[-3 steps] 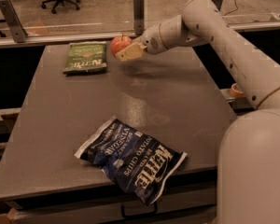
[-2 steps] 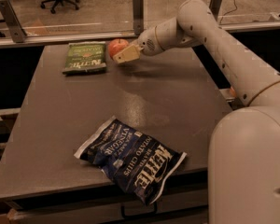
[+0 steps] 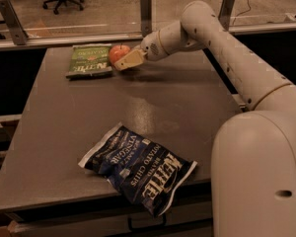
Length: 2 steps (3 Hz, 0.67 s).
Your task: Move apple near green jalapeno chip bag
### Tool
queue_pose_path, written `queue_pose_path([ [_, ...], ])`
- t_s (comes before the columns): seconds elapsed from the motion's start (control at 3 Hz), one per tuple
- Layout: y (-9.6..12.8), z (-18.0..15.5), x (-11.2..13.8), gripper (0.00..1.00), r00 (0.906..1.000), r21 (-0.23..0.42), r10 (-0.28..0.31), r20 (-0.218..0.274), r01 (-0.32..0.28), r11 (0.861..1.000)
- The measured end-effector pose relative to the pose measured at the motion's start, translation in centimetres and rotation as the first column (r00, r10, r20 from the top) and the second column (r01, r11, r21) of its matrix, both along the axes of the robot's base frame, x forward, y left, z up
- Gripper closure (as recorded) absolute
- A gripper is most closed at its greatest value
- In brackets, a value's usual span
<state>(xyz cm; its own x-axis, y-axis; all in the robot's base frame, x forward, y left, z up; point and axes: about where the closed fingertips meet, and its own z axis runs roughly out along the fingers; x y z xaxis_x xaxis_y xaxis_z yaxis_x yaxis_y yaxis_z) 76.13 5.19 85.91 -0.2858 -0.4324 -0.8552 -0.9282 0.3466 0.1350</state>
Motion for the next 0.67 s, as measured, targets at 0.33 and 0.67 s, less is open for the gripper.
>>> queue_pose_path([
  [0.33,0.52,-0.21,-0.03,0.05,0.9999,-0.001,0.013,-0.004,-0.013,1.000],
  [0.67,0.60,-0.38,-0.12,0.00,0.9999,-0.004,0.013,-0.008,-0.013,1.000],
])
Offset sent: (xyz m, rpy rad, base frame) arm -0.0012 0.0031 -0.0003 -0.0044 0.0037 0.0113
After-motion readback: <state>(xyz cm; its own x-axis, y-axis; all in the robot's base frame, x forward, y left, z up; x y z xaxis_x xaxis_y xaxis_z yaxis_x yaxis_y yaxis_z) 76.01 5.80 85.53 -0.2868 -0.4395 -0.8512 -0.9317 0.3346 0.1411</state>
